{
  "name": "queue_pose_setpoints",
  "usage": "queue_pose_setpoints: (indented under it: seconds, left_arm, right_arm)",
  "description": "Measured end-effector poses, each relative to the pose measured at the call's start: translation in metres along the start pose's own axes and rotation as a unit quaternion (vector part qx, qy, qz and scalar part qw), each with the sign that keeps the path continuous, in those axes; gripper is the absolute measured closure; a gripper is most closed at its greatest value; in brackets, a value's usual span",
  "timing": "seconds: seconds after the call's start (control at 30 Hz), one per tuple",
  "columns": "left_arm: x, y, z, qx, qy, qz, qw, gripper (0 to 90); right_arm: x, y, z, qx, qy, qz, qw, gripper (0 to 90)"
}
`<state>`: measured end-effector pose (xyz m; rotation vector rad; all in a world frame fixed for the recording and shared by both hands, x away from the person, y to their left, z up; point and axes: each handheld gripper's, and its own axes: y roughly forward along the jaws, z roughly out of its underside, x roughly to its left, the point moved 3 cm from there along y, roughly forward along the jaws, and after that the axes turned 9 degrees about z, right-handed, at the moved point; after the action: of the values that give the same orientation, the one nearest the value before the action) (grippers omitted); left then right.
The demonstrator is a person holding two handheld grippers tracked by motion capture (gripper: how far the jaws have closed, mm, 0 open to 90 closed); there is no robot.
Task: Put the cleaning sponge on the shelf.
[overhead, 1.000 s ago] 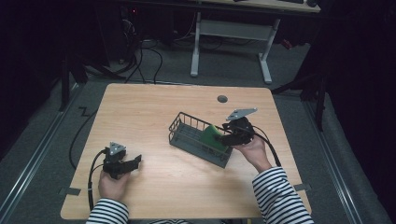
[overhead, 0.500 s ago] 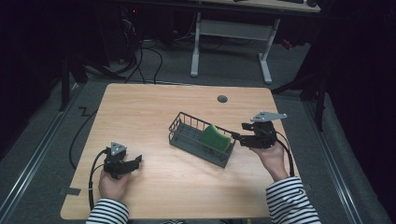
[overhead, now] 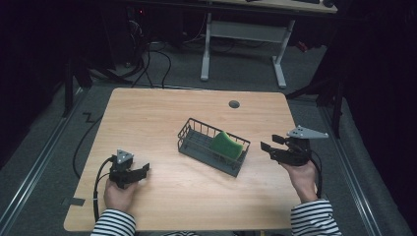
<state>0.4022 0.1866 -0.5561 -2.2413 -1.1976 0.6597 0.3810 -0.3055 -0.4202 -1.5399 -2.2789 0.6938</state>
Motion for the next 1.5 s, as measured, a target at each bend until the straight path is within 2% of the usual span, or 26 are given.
queue_pose_setpoints:
  seconds: [0.17, 0.47, 0.63, 0.83, 1.13, 1.23, 1.5]
  left_arm:
    - [0.0, 0.0, 0.0, 0.001, 0.002, -0.002, 1.0, 29.7]
    - [0.0, 0.0, 0.0, 0.001, 0.001, -0.001, 1.0, 29.7]
    - [0.0, 0.0, 0.0, 0.001, 0.001, -0.001, 1.0, 29.6]
    - [0.0, 0.0, 0.0, 0.002, 0.003, -0.002, 1.0, 29.6]
    - [0.0, 0.0, 0.0, 0.002, 0.003, -0.002, 1.0, 29.6]
    - [0.0, 0.0, 0.0, 0.002, 0.003, -0.001, 1.0, 29.6]
    - [0.0, 0.0, 0.0, 0.002, 0.002, -0.002, 1.0, 29.6]
  right_arm:
    - [-0.008, -0.011, 0.011, -0.012, 0.019, 0.002, 0.9997, 41.4]
    - [-0.016, -0.022, 0.03, -0.016, 0.04, 0.009, 0.999, 41.4]
    - [-0.019, -0.027, 0.045, -0.022, 0.061, 0.014, 0.9978, 41.4]
    - [-0.023, -0.027, 0.063, -0.018, 0.077, 0.014, 0.9968, 41.4]
    - [-0.027, -0.03, 0.089, -0.022, 0.113, 0.02, 0.9932, 41.4]
    - [-0.027, -0.03, 0.095, -0.02, 0.114, 0.023, 0.993, 41.4]
    - [-0.024, -0.017, 0.112, -0.013, 0.13, 0.024, 0.9911, 41.4]
